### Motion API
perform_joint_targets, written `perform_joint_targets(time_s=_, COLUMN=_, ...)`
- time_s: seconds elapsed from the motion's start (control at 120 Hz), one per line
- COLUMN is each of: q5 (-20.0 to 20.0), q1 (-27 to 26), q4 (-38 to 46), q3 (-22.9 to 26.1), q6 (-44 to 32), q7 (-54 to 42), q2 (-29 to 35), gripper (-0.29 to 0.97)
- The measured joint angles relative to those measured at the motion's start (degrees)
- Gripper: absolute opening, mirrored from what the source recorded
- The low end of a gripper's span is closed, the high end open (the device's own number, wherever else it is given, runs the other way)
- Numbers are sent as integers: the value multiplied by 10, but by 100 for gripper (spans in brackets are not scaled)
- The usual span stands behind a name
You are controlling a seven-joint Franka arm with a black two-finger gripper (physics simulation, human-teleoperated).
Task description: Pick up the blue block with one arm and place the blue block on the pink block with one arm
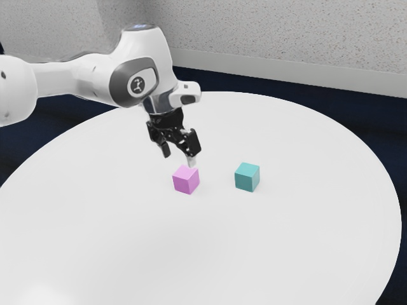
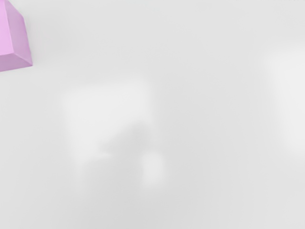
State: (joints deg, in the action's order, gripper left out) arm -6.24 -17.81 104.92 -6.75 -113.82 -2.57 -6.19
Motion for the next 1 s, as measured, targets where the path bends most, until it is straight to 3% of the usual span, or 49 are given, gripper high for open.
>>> perform_joint_targets(time_s=0.417, q5=-31, q1=-30, q4=-61, q3=0, q6=-83, q7=30, q2=-122, gripper=66)
perform_joint_targets(time_s=0.825, q5=-33, q1=10, q4=-279, q3=5, q6=-75, q7=42, q2=-299, gripper=66)
perform_joint_targets(time_s=1.0, q5=-34, q1=14, q4=-325, q3=10, q6=-63, q7=45, q2=-345, gripper=66)
